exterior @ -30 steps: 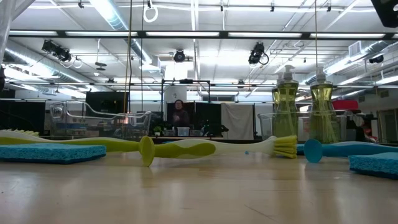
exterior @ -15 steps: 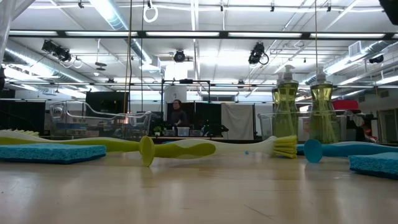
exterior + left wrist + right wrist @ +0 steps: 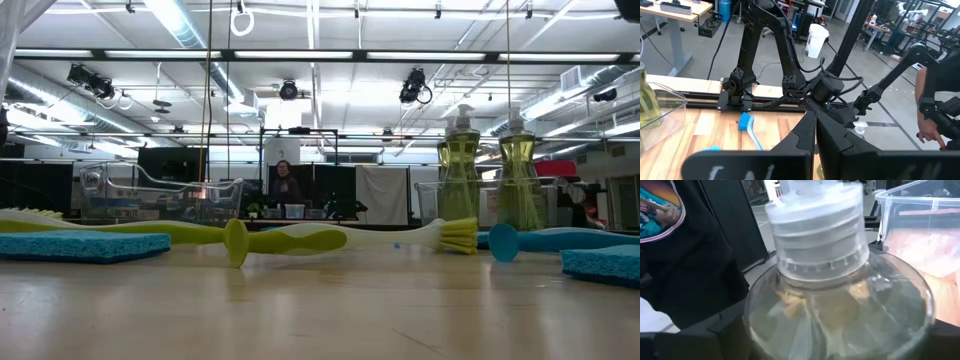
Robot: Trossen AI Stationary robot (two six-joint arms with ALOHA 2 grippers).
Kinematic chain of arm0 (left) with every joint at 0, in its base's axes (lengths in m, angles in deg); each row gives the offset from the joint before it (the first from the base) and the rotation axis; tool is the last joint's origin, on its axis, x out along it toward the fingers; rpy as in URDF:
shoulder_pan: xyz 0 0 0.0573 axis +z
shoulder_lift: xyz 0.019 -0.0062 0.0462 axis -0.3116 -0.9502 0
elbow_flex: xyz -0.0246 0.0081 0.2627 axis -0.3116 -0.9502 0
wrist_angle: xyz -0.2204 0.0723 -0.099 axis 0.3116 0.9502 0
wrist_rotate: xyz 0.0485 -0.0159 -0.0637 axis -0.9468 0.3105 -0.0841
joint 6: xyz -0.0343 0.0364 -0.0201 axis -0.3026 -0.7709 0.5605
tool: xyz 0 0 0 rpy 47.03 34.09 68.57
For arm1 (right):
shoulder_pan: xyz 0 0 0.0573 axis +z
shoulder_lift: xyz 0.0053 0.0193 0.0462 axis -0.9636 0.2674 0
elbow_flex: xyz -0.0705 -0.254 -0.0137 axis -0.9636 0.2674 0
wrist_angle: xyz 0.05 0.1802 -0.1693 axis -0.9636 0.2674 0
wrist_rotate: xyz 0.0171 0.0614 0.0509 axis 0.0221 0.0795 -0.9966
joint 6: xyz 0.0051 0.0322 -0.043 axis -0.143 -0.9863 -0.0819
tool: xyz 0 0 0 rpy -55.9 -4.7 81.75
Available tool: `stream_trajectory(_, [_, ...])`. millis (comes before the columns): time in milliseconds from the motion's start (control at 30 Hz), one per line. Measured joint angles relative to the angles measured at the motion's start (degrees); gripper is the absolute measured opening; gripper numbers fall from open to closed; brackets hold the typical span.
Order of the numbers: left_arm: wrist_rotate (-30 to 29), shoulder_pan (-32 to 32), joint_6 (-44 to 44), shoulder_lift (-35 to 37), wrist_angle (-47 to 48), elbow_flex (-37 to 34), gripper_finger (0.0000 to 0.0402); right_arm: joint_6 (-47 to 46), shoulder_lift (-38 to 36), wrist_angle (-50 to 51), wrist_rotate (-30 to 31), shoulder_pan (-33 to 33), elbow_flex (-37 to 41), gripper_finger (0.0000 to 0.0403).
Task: Pick & Place Kitchen Sink Supplies
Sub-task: Put the yellow dish soap bottle into the right transparent bin
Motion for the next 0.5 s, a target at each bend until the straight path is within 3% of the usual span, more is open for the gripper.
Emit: stream_trajectory(500, [-0.4,0.0,-0.1,0.0,0.0,0.0,0.0019,0.7,0.0,1.9,3.3,-0.3,-0.2,0.0223])
